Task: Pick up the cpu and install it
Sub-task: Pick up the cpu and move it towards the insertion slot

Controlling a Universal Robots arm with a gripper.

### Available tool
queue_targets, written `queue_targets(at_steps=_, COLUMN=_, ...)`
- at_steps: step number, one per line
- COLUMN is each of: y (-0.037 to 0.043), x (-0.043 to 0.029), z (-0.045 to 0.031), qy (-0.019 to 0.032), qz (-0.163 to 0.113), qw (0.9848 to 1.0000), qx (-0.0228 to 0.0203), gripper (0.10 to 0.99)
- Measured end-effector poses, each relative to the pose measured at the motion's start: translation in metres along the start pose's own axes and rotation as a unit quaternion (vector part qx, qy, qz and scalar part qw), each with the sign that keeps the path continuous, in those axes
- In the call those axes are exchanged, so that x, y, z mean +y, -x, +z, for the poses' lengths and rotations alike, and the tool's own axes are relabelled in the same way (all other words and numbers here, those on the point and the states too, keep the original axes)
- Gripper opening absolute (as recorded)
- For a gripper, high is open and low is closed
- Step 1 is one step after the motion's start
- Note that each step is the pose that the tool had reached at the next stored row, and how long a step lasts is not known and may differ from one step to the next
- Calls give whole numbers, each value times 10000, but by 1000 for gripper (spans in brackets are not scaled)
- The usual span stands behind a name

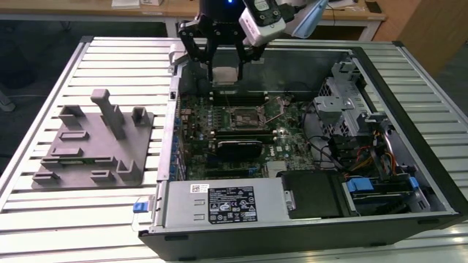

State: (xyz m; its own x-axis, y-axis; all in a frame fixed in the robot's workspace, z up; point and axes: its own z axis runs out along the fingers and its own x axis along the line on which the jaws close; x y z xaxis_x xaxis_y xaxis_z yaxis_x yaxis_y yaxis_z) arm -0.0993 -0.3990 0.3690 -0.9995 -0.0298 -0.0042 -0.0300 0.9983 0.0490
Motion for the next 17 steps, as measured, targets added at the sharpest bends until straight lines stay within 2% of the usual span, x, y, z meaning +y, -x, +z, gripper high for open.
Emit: queue_targets(at_steps=17, y=183, x=-21, z=309, qy=0, qz=5, qw=10000, qx=1, gripper=545)
